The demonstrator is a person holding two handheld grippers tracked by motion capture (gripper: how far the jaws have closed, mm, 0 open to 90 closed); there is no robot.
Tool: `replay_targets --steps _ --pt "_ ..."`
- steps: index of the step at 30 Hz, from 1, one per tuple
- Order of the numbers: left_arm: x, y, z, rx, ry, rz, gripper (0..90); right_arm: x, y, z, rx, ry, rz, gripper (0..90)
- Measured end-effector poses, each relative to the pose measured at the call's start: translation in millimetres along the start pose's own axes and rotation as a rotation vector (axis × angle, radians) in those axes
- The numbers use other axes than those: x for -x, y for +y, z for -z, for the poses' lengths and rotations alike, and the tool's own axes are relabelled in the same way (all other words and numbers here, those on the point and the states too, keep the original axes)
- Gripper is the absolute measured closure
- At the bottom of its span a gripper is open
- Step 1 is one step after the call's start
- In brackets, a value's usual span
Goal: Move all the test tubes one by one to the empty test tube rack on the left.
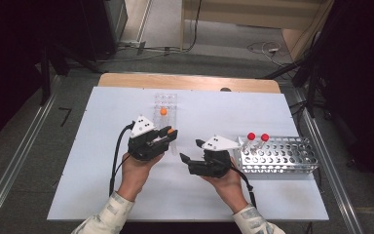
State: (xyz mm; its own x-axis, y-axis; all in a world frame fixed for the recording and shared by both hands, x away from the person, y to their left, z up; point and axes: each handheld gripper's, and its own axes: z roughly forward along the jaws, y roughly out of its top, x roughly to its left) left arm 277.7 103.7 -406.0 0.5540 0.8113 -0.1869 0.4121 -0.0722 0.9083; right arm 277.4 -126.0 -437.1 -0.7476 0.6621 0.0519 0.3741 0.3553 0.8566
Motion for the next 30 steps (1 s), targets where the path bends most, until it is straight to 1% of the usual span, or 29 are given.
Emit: replay_targets --steps 2,6,9,14,21,25,30 --pt "-1.5 1.7 0.7 0.007 0.001 0.008 70.8 2.9 -3.8 6.0 -0.001 -0.008 -0.002 26.1" --pt "-4.6 7.6 2.8 0.007 0.015 0.0 70.8 8.6 -12.9 19.0 0.003 -0.02 0.003 26.3" --pt "-6.7 13.3 4.3 0.016 0.021 0.0 70.8 11.8 -18.7 28.1 0.009 -0.023 0.003 26.4" --pt "-11.1 20.9 4.9 0.018 0.033 0.011 70.8 16.1 -27.0 37.8 0.007 -0.027 -0.012 26.8" --pt "-15.6 30.0 4.2 0.029 0.04 0.023 70.8 18.8 -31.2 46.2 0.013 -0.037 -0.014 27.0" --pt "-18.8 36.6 2.5 0.029 0.055 0.018 70.9 18.8 -31.6 47.1 0.014 -0.035 -0.015 27.0" --pt "-26.0 44.0 0.8 0.029 0.077 0.027 70.8 18.5 -31.6 47.5 0.014 -0.036 -0.015 27.1"
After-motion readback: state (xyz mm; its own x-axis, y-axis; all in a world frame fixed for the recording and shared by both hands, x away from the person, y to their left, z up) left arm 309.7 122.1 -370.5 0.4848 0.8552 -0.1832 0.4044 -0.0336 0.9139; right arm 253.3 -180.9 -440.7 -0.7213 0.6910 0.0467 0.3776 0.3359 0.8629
